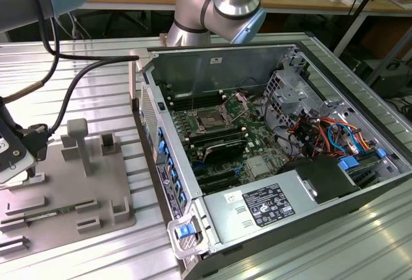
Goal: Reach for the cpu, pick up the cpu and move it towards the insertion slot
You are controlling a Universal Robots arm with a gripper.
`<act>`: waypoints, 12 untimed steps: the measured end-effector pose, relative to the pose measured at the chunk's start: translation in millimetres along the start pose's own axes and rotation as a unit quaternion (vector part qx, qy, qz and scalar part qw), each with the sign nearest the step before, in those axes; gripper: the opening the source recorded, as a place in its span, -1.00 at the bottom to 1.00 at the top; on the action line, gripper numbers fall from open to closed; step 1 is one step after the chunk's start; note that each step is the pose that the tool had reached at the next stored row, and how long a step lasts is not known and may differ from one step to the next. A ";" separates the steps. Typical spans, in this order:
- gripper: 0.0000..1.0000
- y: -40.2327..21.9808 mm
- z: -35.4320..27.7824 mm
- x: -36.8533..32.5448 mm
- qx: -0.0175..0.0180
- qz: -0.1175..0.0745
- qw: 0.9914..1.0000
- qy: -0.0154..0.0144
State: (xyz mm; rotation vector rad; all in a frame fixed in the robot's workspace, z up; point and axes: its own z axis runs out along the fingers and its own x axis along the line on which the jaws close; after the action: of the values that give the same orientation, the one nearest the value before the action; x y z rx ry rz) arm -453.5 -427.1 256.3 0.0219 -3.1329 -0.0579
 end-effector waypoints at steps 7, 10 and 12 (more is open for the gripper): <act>0.09 0.3 -8.9 0.1 0.000 0.000 1.000 0.000; 0.09 0.5 -12.4 0.1 0.000 0.000 1.000 0.000; 0.09 0.6 -15.8 0.2 0.000 0.000 1.000 0.000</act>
State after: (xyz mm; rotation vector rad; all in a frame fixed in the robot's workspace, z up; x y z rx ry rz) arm -453.5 -427.1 272.1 0.0219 -3.1329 -0.0579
